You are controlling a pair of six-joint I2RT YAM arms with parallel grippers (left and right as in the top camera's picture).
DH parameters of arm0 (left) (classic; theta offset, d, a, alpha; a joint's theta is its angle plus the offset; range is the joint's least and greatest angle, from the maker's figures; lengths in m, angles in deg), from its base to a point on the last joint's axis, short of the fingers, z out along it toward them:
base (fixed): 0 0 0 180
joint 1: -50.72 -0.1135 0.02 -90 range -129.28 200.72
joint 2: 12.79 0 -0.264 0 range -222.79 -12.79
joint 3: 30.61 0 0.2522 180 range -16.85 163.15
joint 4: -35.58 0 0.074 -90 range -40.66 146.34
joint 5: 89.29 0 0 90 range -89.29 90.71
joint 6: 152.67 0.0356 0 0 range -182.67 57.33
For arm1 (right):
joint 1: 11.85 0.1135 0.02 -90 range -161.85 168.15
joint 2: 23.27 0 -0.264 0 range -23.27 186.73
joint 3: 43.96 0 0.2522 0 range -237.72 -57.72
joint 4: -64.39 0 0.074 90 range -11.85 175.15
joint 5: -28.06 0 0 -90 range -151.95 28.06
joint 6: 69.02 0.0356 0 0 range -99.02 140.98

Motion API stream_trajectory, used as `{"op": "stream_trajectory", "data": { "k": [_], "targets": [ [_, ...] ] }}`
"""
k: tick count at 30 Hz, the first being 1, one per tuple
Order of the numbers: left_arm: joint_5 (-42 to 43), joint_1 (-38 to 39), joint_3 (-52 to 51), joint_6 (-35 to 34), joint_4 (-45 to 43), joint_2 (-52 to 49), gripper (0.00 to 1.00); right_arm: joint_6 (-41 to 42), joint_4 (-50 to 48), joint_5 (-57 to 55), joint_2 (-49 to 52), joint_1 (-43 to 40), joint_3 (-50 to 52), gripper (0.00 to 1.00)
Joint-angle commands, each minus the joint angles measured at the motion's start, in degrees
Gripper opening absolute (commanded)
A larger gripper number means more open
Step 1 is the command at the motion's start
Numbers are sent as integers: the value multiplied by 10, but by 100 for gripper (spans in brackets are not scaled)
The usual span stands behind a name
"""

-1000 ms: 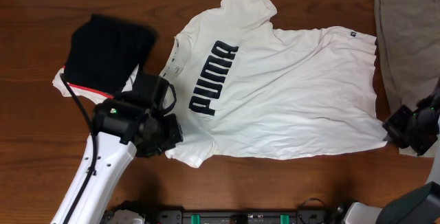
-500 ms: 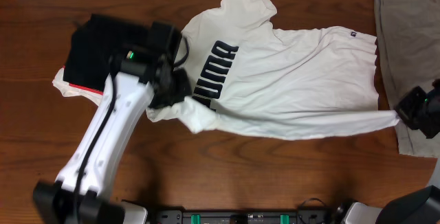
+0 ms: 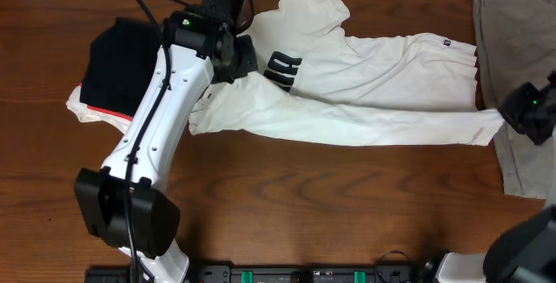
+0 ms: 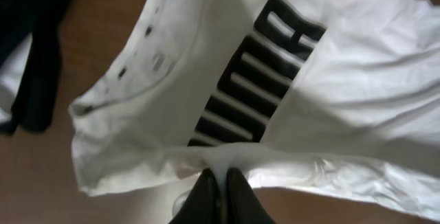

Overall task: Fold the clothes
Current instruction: 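Lift the bottom hem with both grippers and fold it up toward the collar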

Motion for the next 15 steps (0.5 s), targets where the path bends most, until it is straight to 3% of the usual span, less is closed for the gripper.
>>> {"op": "stream_trajectory", "data": {
  "k": [1,15],
  "targets": [
    [-17,1,12,29,-28,-7,6,8,-29,1,35,18,-10,1],
    [-40,1,12,39,-101,-80,6,8,-145,-3,129,55,-10,1]
  ]
}}
